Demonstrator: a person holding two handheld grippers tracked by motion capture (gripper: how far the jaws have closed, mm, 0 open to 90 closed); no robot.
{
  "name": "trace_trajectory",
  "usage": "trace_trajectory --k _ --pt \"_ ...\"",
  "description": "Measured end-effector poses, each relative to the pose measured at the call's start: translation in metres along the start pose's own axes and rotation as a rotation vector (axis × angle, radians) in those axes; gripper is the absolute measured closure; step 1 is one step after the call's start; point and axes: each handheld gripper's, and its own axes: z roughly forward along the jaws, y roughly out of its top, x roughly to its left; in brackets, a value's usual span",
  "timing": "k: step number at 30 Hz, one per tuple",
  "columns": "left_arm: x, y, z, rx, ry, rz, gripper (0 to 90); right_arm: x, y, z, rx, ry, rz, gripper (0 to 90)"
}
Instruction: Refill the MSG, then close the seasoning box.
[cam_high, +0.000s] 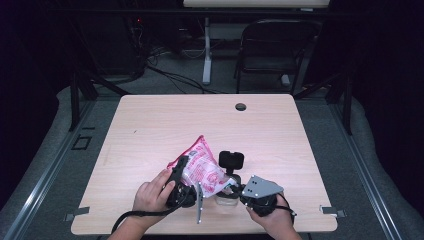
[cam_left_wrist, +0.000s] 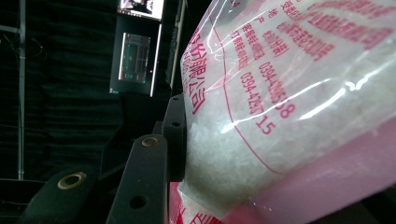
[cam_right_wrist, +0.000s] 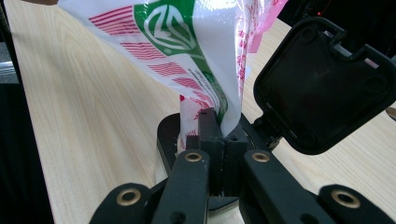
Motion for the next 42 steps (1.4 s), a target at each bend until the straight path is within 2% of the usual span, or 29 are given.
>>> trace_trajectory --k 17,32,42 --pt "0.0011 0.0038 -0.0011 -0.003 0.008 0.025 68.3 -0.0022 -0.0015 -0.0001 0.005 -0.007 0.008 90.0" --pt "0.0020 0.0051 -0.0012 -0.005 0.012 0.021 68.4 -0.0044 -0.0013 0.0005 0.002 -0.008 0.012 90.0" --pt "0.0017 0.0068 -0.0016 -0.004 0.015 0.036 68.4 -0.0054 -0.0024 -0.0003 0.010 -0.014 0.008 90.0"
